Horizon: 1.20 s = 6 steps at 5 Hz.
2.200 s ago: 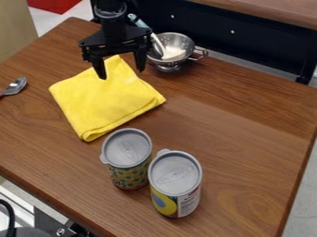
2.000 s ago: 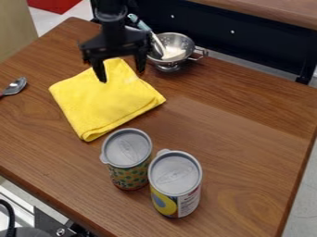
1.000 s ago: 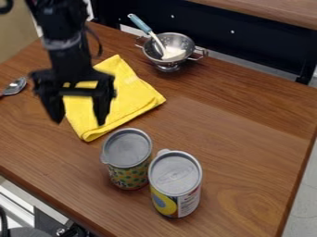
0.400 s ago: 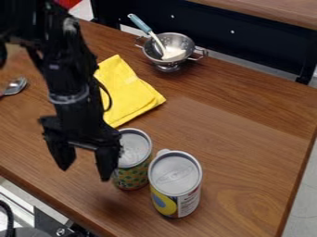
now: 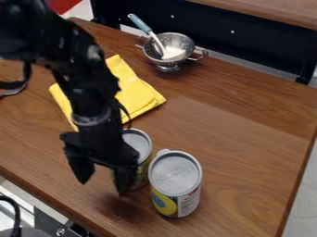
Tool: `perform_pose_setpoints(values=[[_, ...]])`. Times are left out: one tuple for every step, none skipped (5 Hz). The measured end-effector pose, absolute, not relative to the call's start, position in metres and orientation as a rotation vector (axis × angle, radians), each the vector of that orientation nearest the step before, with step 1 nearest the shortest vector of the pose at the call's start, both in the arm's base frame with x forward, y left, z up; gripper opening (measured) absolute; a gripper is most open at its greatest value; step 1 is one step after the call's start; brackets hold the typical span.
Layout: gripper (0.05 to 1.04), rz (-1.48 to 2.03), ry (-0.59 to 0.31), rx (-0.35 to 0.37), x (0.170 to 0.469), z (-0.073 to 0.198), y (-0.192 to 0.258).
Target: Moved the can on the left to the top of the table
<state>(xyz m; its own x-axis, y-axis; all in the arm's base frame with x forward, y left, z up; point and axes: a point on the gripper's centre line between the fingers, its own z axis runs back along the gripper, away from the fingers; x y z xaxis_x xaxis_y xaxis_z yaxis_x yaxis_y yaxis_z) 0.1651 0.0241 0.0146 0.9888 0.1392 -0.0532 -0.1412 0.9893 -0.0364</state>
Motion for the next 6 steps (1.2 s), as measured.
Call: perform_pose_setpoints(values=[[0.999, 0.142, 0.019, -0.023, 0.173, 0.010, 0.027], [0.999, 0.143, 0.004, -0.016, 0.186, 0.012, 0.034], [0.999, 0.129, -0.004, -0.016, 0.199, 0.012, 0.043], [0.999, 0.115, -0.021, -0.013, 0.216, 0.010, 0.051], [0.999, 0.109, -0.007, -0.012, 0.236, 0.008, 0.050], [0.999, 0.044, 0.008, -0.006, 0.248, 0.007, 0.039]])
